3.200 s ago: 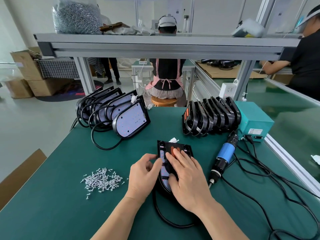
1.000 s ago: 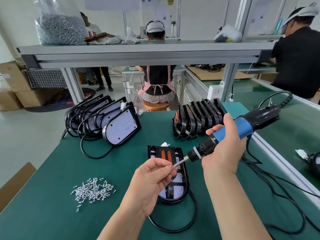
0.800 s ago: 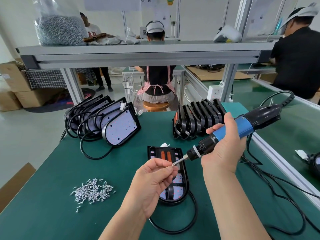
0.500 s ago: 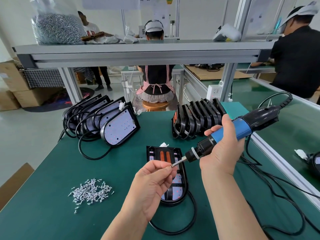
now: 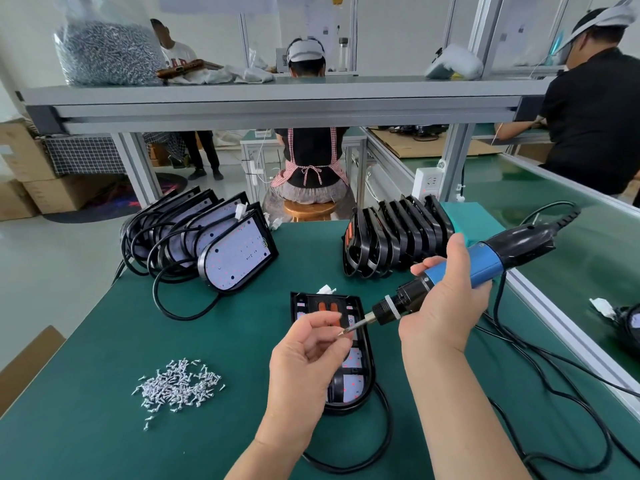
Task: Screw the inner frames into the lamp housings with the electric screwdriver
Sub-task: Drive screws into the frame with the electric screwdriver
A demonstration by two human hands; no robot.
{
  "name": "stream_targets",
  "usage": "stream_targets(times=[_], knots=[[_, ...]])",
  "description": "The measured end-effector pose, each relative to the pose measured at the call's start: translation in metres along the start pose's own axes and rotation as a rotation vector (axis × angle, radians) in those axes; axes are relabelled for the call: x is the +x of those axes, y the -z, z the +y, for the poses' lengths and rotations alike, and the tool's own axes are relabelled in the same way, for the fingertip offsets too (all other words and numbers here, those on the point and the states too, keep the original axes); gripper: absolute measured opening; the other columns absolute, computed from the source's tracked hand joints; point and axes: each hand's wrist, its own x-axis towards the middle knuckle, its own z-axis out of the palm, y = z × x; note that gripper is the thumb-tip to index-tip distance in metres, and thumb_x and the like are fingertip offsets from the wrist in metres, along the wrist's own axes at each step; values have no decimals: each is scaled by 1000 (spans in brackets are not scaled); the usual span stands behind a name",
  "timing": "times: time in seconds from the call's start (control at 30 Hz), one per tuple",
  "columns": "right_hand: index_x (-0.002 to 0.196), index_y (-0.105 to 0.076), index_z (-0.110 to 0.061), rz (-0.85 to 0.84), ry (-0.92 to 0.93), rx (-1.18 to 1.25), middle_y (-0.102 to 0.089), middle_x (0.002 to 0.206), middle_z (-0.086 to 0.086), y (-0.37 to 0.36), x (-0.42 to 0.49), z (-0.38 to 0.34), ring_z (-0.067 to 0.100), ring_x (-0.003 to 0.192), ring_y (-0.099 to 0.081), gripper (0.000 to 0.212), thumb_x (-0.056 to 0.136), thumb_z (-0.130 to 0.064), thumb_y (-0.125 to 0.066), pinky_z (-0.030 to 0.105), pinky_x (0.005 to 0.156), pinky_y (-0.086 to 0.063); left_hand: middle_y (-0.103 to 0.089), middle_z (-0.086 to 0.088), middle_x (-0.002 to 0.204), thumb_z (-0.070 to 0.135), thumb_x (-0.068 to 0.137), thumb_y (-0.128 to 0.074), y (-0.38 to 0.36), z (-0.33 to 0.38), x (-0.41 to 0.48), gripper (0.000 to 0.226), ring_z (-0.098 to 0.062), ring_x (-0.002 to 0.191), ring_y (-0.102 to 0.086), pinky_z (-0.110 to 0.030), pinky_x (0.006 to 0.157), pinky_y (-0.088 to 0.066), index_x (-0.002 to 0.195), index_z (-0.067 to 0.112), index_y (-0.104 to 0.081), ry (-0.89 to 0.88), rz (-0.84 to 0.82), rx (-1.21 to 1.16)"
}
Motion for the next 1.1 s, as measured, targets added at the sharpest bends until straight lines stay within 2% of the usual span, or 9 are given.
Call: stream_targets(times=[0.1, 0.2, 0.27, 0.33, 0.4, 0.57, 0.73, 1.0, 1.1], knots=[[102, -58, -23, -6, 14, 4, -57, 66, -2, -3, 6, 0, 16, 58, -57, 22, 90, -35, -71, 35, 76, -49, -77, 7, 101, 7, 83, -80, 11, -2, 6, 54, -13, 92, -69, -25, 86, -53, 111, 51, -67, -73, -3, 179], [100, -58, -23, -28, 63, 2, -57, 63, -3, -8, 15, -2, 16, 56, -57, 19, 90, -32, -71, 31, 70, -49, -64, 20, 112, 26, 82, -79, 26, -2, 22, 51, -7, 108, -56, -29, 90, -47, 122, 49, -57, -131, 208, 496], [98, -56, -22, -50, 98, 1, -57, 62, -3, -12, 21, -3, 16, 54, -56, 18, 90, -30, -71, 30, 66, -50, -51, 8, 127, 37, 81, -80, 32, -1, 39, 68, -18, 123, -49, -39, 100, -45, 139, 33, -45, 82, 240, 634], [100, -56, -19, -81, 144, -19, -57, 62, -2, -17, 27, -3, 17, 52, -55, 20, 90, -27, -71, 26, 61, -50, -48, -6, 139, 49, 78, -80, 31, -3, 54, 90, -25, 127, -49, -39, 103, -44, 148, 17, -33, 306, 114, 696], [103, -54, -14, -111, 202, -45, -57, 64, -1, -23, 33, 0, 17, 50, -54, 24, 90, -25, -71, 20, 55, -48, -56, -6, 136, 56, 76, -81, 25, -5, 63, 93, -25, 123, -55, -37, 103, -46, 143, 11, -35, 396, 22, 699], [101, -53, -18, -191, 314, -159, -60, 62, -14, -35, 45, 15, 14, 47, -55, 24, 88, -24, -72, 23, 52, -48, -68, -1, 106, 62, 57, -80, 24, -8, 61, 70, -20, 99, -65, -45, 94, -54, 104, 15, -58, 409, -13, 648], [95, -53, -23, -240, 303, -249, -59, 65, -7, -37, 51, 38, 14, 47, -58, 26, 83, -34, -74, 24, 50, -48, -72, -2, 104, 63, 40, -77, 24, -11, 55, 82, -23, 99, -69, -48, 94, -55, 104, 14, -59, 423, 15, 516], [99, -54, -27, -279, 302, -317, -61, 66, -11, -39, 57, 57, 12, 46, -60, 30, 80, -41, -73, 25, 51, -49, -73, -1, 101, 61, 41, -78, 24, -14, 57, 80, -22, 96, -71, -48, 92, -56, 104, 15, -59, 430, 28, 480], [95, -53, -29, -280, 299, -332, -61, 68, -4, -38, 57, 62, 13, 47, -59, 28, 80, -41, -73, 25, 52, -48, -73, -1, 101, 61, 41, -78, 24, -16, 58, 79, -21, 96, -70, -48, 92, -56, 104, 16, -59, 427, 25, 477]])
